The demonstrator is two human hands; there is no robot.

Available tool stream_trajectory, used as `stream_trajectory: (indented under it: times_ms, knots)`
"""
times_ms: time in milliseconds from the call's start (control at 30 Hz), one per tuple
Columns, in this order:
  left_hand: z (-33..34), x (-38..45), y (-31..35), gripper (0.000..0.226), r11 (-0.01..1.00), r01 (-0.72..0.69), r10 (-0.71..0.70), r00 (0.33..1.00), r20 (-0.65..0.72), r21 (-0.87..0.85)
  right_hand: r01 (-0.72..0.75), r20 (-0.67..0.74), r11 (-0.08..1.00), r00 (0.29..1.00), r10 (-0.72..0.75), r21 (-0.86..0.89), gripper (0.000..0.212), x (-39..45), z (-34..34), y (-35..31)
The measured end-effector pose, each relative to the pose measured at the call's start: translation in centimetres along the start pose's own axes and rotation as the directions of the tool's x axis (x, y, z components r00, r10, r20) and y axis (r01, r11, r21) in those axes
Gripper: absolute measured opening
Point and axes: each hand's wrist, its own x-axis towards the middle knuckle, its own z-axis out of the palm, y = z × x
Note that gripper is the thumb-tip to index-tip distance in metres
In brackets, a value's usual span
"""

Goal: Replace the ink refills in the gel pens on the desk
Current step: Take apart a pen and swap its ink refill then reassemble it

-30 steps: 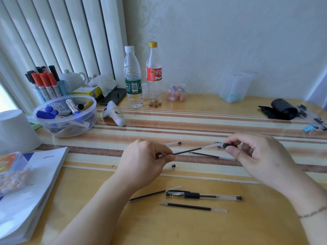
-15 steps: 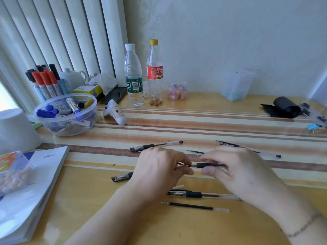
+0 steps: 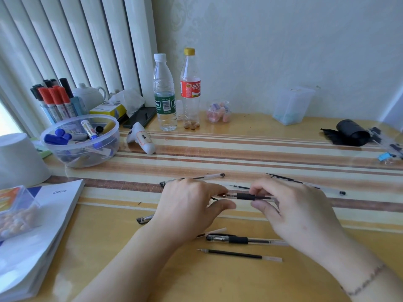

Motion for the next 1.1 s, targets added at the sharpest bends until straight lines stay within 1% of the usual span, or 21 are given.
stream_trajectory:
  times_ms: [100, 200, 267, 333, 367, 400, 467, 500, 533, 567, 633, 667, 767, 800, 867, 967, 1000, 1100]
  knots:
    - [0.2, 0.0, 0.0, 0.019, 1.000, -0.028, 0.029, 0.998, -0.048, 0.007, 0.009, 0.011, 1.000, 1.000, -0.008, -0.024, 0.020, -0.1, 0.1, 0.0]
    - [0.2, 0.0, 0.4, 0.015, 0.996, 0.067, -0.070, 0.996, -0.046, -0.064, 0.018, -0.007, 1.000, 1.000, -0.018, 0.003, 0.017, -0.1, 0.1, -0.1]
    - [0.2, 0.0, 0.5, 0.013, 0.985, 0.112, -0.121, 0.990, -0.070, -0.129, 0.038, -0.037, 0.999, 0.999, -0.037, 0.029, 0.017, 0.0, 0.2, -0.1]
    - [0.1, 0.0, 0.7, 0.012, 0.986, 0.085, -0.101, 0.989, -0.112, -0.141, 0.059, -0.055, 0.998, 0.997, -0.057, 0.037, 0.013, 0.0, 0.2, -0.2]
    - [0.1, 0.0, 0.7, 0.011, 0.990, 0.058, -0.075, 0.989, -0.128, -0.130, 0.067, -0.046, 0.997, 0.997, -0.066, 0.031, 0.006, 0.0, 0.3, -0.3]
    - [0.1, 0.0, 0.8, 0.010, 0.993, 0.032, -0.048, 0.989, -0.139, -0.117, 0.059, -0.024, 0.998, 0.998, -0.058, 0.038, 0.010, 0.0, 0.3, -0.2]
    - [0.2, 0.0, 0.7, 0.009, 0.997, -0.009, -0.004, 0.988, -0.155, -0.080, 0.027, 0.055, 0.998, 0.998, -0.030, 0.064, 0.037, -0.1, 0.7, 0.1]
    - [0.2, 0.0, 0.6, 0.011, 0.998, -0.022, 0.012, 0.988, -0.152, -0.061, 0.017, 0.094, 0.998, 0.995, -0.023, 0.065, 0.045, -0.1, 0.9, 0.2]
    - [0.1, 0.0, 0.5, 0.015, 0.999, -0.027, 0.022, 0.991, -0.135, -0.038, 0.018, 0.112, 0.998, 0.993, -0.025, 0.062, 0.049, -0.1, 1.0, 0.3]
    - [-0.1, 0.0, 0.4, 0.023, 1.000, -0.025, 0.024, 0.994, -0.111, -0.006, 0.020, 0.107, 0.998, 0.994, -0.026, 0.054, 0.049, -0.1, 1.0, 0.3]
    - [-0.3, 0.1, 0.3, 0.039, 0.999, -0.022, 0.026, 0.997, -0.079, 0.049, 0.036, 0.052, 0.999, 0.998, -0.037, 0.027, 0.045, 0.0, 1.0, 0.3]
    - [-0.3, 0.0, 0.3, 0.038, 0.998, -0.033, 0.037, 0.996, -0.078, 0.058, 0.040, 0.029, 0.999, 0.999, -0.040, 0.012, 0.043, 0.0, 0.9, 0.4]
    - [-0.2, 0.0, 0.0, 0.011, 0.995, -0.076, 0.081, 0.993, -0.088, 0.063, 0.040, 0.046, 0.999, 0.998, -0.040, -0.006, 0.045, 0.0, 0.9, 0.5]
    - [-0.1, 0.0, 0.0, 0.006, 0.995, -0.079, 0.084, 0.993, -0.087, 0.061, 0.037, 0.066, 0.999, 0.997, -0.037, 0.003, 0.047, 0.0, 0.9, 0.6]
    - [0.0, -0.1, 0.0, 0.008, 0.997, -0.067, 0.070, 0.995, -0.077, 0.040, 0.032, 0.087, 0.999, 0.996, -0.033, 0.007, 0.046, -0.1, 1.0, 0.7]
    - [-0.2, -0.2, 0.2, 0.021, 0.996, -0.080, 0.081, 0.996, -0.042, 0.025, 0.037, 0.074, 0.999, 0.997, -0.036, -0.018, 0.038, 0.0, 1.0, 0.8]
    - [-0.2, -0.2, 0.3, 0.020, 0.996, -0.090, 0.090, 0.995, -0.038, 0.022, 0.037, 0.076, 0.999, 0.996, -0.035, -0.020, 0.037, 0.0, 1.0, 0.9]
    - [0.0, -0.2, 0.2, 0.009, 0.996, -0.088, 0.088, 0.995, -0.050, 0.011, 0.044, 0.096, 0.999, 0.995, -0.042, -0.015, 0.051, 0.0, 1.0, 0.9]
